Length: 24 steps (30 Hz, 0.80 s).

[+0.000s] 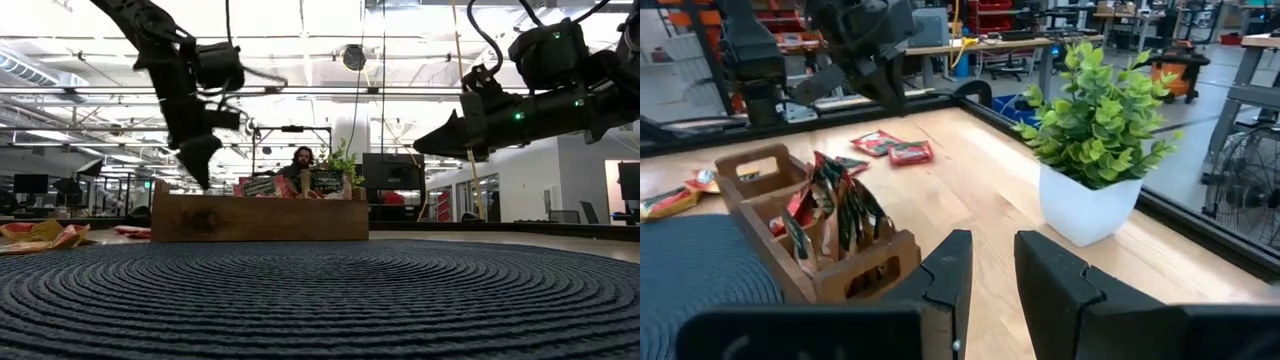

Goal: Pick & Place Tea
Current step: Put the bottom right red tea bag into the middle slot of the wooden organizer

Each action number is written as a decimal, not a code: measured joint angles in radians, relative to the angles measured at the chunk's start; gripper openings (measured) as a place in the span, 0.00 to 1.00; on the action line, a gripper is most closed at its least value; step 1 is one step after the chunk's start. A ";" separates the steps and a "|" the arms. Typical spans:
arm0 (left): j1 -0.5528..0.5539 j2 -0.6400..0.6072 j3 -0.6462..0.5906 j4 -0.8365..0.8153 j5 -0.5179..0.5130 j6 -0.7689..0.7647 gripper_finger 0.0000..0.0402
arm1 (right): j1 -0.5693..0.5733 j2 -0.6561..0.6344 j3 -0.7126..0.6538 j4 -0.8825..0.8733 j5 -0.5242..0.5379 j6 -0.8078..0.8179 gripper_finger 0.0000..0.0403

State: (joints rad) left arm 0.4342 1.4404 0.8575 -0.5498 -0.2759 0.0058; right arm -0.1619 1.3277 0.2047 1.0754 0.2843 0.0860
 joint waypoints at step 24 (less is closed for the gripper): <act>0.177 0.307 0.016 -0.013 0.234 -0.341 0.83 | 0.000 0.000 0.000 -0.034 -0.054 -0.006 0.17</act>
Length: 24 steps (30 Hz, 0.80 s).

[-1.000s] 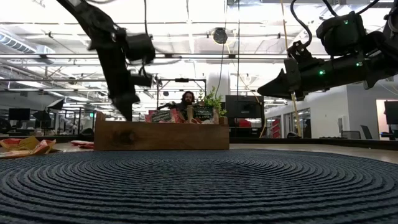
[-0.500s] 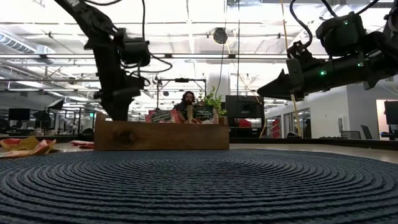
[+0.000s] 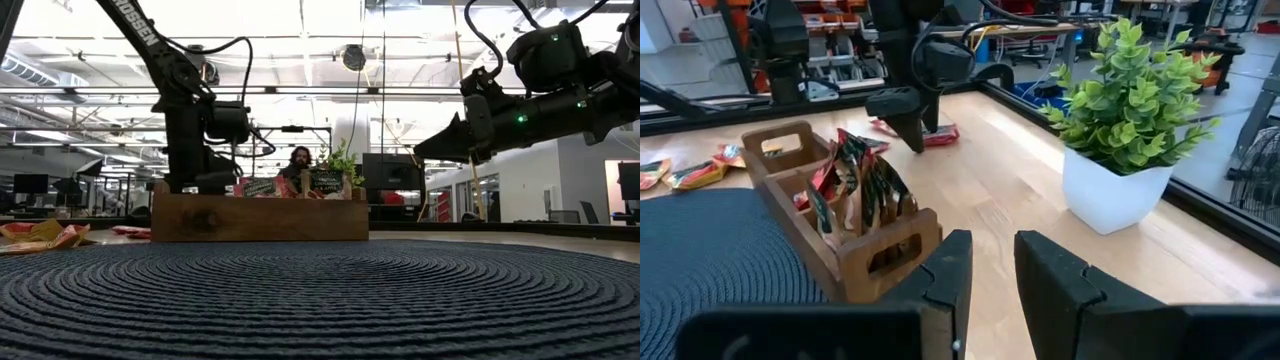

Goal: Pick & Place Tea
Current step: Put the bottom right red tea bag into the middle slot of the wooden organizer

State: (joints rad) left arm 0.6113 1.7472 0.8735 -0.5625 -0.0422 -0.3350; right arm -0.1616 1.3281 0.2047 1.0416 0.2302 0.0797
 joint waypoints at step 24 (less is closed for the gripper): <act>-0.120 -0.047 -0.010 0.014 -0.059 0.147 0.02 | 0.000 0.000 0.000 -0.007 0.000 -0.013 0.17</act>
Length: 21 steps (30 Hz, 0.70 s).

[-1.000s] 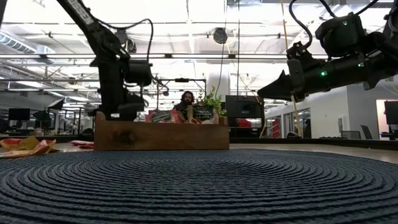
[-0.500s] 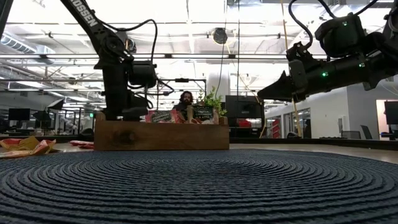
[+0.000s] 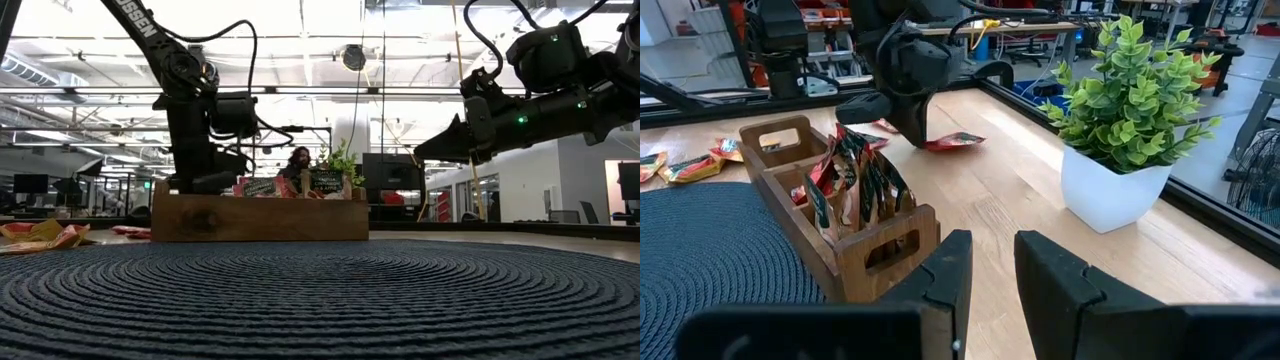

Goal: Pick & Place Tea
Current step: Put the bottom right red tea bag into the middle slot of the wooden organizer

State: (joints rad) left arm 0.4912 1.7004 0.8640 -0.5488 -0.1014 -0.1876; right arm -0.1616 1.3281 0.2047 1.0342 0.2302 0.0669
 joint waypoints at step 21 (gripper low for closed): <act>-0.426 0.001 0.244 -0.174 -0.720 0.346 0.00 | 0.000 0.000 0.000 0.034 0.002 0.003 0.17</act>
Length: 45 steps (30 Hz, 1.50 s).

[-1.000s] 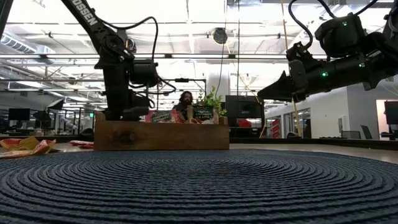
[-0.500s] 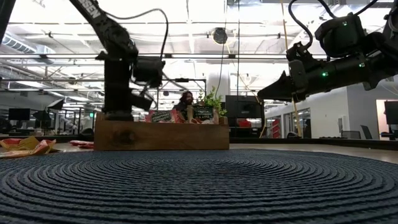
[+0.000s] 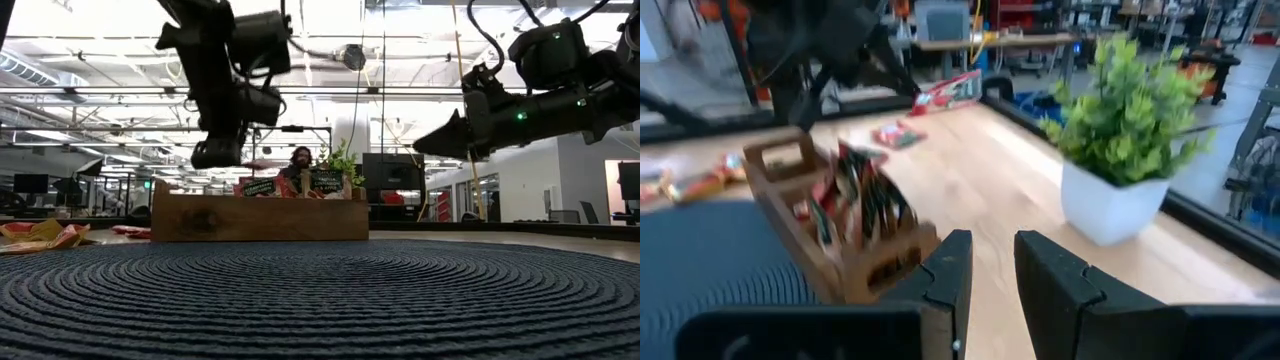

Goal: Pick & Place Tea
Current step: Put the bottom right red tea bag into the middle slot of the wooden organizer

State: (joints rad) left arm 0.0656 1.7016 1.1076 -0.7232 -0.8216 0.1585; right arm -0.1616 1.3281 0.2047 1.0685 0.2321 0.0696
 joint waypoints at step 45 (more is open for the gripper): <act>-0.206 0.079 -0.007 0.701 -0.295 0.732 0.00 | -0.080 0.283 0.298 0.201 -0.319 0.260 0.34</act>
State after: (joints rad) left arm -0.1402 1.7809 1.1004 -0.0223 -1.1166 0.8909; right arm -0.2420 1.6108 0.5022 1.2700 -0.0868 0.3293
